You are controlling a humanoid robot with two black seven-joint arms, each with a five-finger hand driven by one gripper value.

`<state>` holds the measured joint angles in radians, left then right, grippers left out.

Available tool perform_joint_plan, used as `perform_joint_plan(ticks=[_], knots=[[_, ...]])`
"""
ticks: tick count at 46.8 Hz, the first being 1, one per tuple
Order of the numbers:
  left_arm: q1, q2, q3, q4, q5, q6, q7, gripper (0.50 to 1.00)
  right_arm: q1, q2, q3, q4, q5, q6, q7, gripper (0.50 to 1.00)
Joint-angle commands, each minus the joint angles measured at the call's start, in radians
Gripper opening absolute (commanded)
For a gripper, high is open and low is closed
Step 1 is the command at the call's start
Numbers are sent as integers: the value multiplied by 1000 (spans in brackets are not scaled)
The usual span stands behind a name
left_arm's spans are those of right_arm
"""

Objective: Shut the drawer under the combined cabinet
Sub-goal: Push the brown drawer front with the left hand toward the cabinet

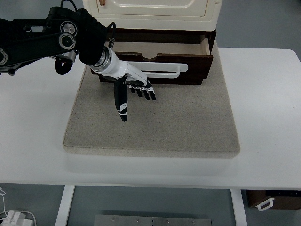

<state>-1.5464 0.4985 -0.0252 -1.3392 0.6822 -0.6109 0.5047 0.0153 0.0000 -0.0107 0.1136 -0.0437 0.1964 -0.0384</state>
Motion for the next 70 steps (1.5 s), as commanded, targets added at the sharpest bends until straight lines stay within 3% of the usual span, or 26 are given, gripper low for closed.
perform_joint_plan(ticks=[1, 44, 70], knots=[[0, 0, -4, 17, 8, 0, 0, 1000, 0, 0, 0, 0, -1, 0, 0, 952], [9, -12, -19, 178, 57, 0, -2, 1000, 0, 0, 0, 0, 1, 0, 0, 952], [9, -35, -21, 207, 60, 0, -2, 1000, 0, 0, 0, 0, 1, 0, 0, 952]])
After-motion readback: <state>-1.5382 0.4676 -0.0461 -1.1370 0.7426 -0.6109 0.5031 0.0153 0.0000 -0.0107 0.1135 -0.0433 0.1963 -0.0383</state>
